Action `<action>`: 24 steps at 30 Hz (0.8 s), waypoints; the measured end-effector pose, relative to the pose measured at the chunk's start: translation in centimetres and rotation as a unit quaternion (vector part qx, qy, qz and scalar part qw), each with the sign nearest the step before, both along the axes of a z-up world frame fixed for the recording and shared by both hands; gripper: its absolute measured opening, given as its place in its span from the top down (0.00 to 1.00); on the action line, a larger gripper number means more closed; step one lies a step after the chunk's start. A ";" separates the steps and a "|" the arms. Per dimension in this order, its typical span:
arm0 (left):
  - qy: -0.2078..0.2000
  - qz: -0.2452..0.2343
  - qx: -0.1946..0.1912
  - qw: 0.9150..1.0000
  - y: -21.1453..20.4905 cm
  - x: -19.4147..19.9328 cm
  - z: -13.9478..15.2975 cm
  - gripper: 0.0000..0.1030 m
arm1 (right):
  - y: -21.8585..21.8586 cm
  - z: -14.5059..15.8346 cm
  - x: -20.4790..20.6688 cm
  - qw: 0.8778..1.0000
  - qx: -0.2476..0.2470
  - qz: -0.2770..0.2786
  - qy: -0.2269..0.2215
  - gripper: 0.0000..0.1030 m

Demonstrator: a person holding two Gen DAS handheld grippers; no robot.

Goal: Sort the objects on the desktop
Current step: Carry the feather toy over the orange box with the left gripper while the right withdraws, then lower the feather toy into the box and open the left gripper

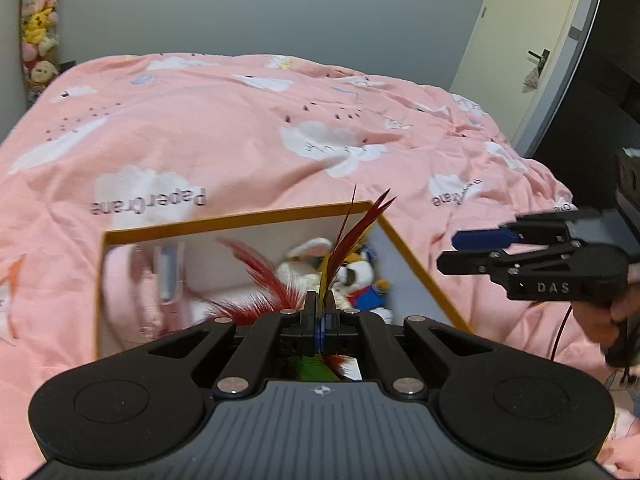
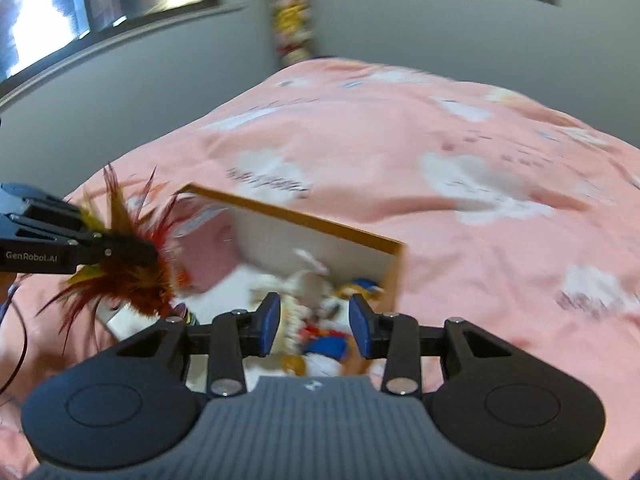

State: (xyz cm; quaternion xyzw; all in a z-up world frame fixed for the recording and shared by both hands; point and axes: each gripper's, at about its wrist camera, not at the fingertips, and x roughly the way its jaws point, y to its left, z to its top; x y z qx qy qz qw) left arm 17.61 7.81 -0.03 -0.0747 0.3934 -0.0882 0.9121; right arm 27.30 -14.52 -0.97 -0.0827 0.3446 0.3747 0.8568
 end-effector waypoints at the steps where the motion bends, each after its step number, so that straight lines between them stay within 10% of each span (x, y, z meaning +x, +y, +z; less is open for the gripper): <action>1: 0.000 -0.001 -0.001 1.000 -0.3 0.2 -0.1 1.00 | -0.8 -0.2 -0.1 1.000 0.012 -0.019 0.003 0.60; 13: -0.038 0.020 0.082 0.996 -0.9 2.9 2.3 1.00 | -1.9 -3.1 1.2 0.994 0.079 -0.075 0.027 0.60; 24: 0.009 0.018 0.117 0.993 1.2 7.2 -0.9 1.00 | -2.6 -3.5 1.0 0.993 0.086 -0.071 0.037 0.60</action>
